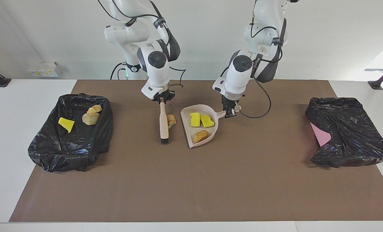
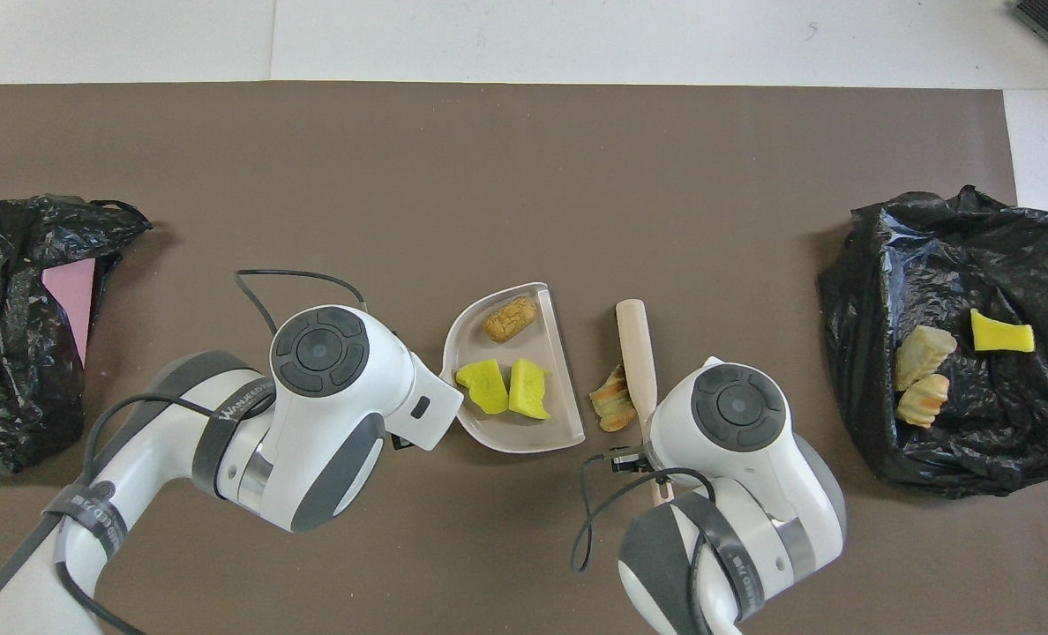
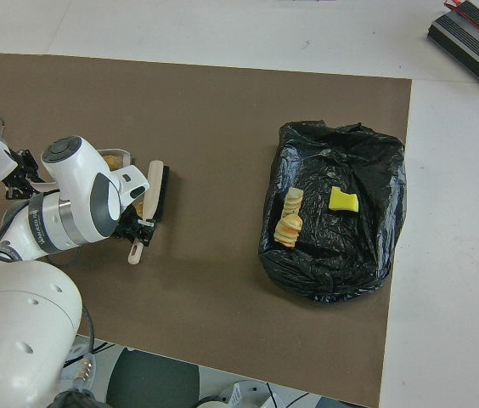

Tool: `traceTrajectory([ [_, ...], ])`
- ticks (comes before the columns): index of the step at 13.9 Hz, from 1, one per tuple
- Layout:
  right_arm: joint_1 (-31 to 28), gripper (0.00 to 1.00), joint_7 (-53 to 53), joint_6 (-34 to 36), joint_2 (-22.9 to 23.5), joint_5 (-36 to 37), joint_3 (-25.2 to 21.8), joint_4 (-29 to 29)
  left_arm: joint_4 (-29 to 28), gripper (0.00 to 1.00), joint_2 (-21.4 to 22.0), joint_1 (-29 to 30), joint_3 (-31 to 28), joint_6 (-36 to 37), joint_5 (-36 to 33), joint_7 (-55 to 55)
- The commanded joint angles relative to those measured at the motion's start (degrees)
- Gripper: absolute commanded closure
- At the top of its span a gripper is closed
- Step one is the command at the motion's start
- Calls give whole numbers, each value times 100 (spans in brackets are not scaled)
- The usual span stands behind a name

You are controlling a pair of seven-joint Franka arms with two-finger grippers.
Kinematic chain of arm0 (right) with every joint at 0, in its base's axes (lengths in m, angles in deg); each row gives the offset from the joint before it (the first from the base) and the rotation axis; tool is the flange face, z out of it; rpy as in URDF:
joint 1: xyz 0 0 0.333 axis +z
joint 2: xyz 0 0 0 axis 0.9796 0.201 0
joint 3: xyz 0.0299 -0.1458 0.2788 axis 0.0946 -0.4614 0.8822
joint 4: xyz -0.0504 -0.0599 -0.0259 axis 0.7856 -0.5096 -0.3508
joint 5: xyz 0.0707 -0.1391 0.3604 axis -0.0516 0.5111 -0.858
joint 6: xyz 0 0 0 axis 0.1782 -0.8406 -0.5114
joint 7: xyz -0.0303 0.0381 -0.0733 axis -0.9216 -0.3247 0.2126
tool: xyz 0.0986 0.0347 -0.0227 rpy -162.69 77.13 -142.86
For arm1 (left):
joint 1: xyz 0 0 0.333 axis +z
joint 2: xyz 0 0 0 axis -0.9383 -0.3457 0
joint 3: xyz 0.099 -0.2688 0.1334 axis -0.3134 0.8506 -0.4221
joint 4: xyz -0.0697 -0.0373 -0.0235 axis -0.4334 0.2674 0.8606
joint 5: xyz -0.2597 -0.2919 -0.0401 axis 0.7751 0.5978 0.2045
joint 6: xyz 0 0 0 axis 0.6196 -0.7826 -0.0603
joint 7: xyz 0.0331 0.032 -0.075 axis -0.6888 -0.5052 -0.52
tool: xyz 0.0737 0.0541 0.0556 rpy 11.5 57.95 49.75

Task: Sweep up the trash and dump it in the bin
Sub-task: 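Sweep the last tan chunk into the dustpan with the right gripper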

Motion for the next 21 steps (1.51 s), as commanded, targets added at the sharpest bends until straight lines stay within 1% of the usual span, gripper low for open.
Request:
traceTrajectory([
  [1,245,100,188,-54,42,-281,2,-104,-149,100,139,-95,-86,-119,82,42],
  [3,351,100,196,-27,24,-351,20,-104,-157,100,139,-95,-86,-111,91,51],
  [5,588,100,135,-88,24,-772,20,-104,-157,100,148,-95,-86,-67,82,113],
  [7,790,100,117,-80,-2,-817,29,-113,-157,100,148,-86,-86,-67,91,113],
  [8,904,100,39,-80,-2,-931,29,-183,-157,100,148,-86,-86,-67,91,113],
  [10,1124,100,-469,43,129,-1020,29,-621,-157,100,148,-95,-86,-67,91,113],
  [12,1134,100,-726,130,174,-1020,29,-920,-157,100,148,-87,-86,-67,82,113],
  [14,1091,100,-761,612,165,-1020,20,-1341,-166,100,148,-86,-86,-75,91,113],
  [16,1073,100,-1006,982,139,-1002,11,-1641,-192,100,156,-86,-86,-75,91,113],
  [18,1064,100,-1192,1211,95,-888,-6,-1686,-193,100,157,-78,-86,-75,91,113],
  [21,950,100,-1122,1221,68,-853,-15,-1564,-193,100,165,-78,-86,-84,90,113],
])
